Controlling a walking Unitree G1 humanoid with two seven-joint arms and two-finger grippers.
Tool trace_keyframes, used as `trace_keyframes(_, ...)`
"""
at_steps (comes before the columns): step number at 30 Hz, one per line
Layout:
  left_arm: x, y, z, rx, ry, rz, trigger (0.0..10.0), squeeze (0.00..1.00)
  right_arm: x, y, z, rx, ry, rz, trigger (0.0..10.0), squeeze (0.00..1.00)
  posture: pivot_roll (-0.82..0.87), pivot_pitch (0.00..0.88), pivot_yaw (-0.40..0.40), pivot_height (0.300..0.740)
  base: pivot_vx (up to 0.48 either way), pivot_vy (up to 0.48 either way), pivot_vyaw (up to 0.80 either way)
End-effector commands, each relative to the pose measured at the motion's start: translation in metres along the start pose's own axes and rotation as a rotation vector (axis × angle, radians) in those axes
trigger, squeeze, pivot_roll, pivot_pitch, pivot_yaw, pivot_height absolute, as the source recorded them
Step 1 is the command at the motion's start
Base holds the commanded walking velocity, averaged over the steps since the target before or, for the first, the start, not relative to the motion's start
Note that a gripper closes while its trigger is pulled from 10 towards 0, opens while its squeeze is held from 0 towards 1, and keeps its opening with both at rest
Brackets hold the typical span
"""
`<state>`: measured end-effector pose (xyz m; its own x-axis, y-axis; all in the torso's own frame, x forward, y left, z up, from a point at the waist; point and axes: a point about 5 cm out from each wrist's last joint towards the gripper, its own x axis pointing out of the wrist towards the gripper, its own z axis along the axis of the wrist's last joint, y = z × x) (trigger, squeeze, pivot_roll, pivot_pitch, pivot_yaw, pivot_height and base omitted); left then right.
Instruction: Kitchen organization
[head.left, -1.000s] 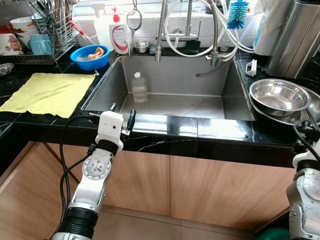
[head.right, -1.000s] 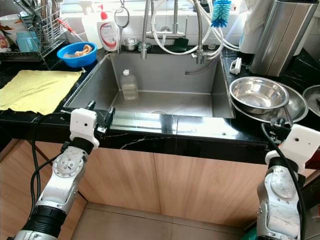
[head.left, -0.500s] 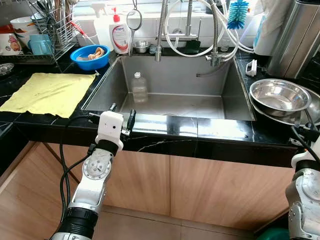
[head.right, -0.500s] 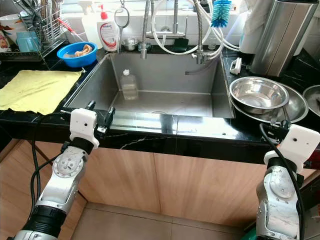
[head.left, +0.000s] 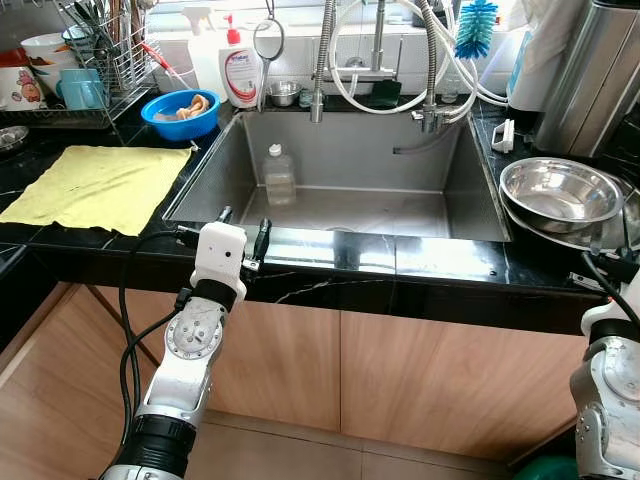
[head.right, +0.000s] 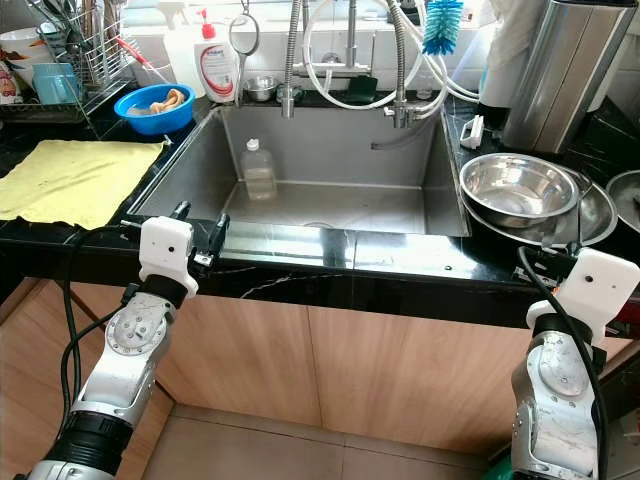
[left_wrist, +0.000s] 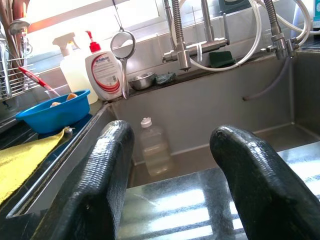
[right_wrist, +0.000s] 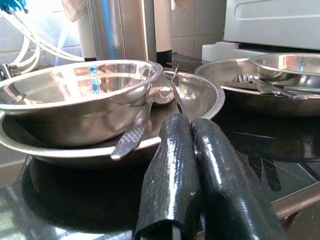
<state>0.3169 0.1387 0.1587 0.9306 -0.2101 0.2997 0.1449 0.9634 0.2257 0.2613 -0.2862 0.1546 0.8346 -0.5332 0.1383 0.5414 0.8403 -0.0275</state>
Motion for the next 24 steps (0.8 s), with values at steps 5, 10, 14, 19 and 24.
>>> trace_keyframes(5,0.001,0.003,0.001,0.026,0.005,0.004,10.0,0.00,0.003,0.006,0.015,0.037,-0.084,0.011,0.0,0.00,0.00,0.000,0.051,0.720,0.000,0.000,0.00)
trace_keyframes(10,0.002,0.003,0.001,0.024,0.003,0.007,10.0,0.00,0.004,0.006,0.033,0.027,-0.179,0.000,10.0,0.00,0.00,0.000,0.050,0.720,0.000,0.000,0.00)
trace_keyframes(14,0.002,0.003,0.001,0.022,0.001,0.009,10.0,0.00,0.006,0.012,0.049,-0.023,-0.242,0.038,10.0,0.00,0.00,0.000,0.050,0.720,0.000,0.000,0.00)
trace_keyframes(19,0.002,0.003,0.001,0.020,0.001,0.012,10.0,0.00,0.015,0.031,0.071,0.003,-0.268,0.159,10.0,0.00,-0.01,0.000,0.048,0.720,0.000,0.000,0.00)
trace_keyframes(24,0.003,0.003,0.001,0.017,0.001,0.015,10.0,0.00,0.026,0.070,0.084,0.037,-0.221,0.412,10.0,0.00,-0.01,0.000,0.045,0.720,0.000,0.000,0.00)
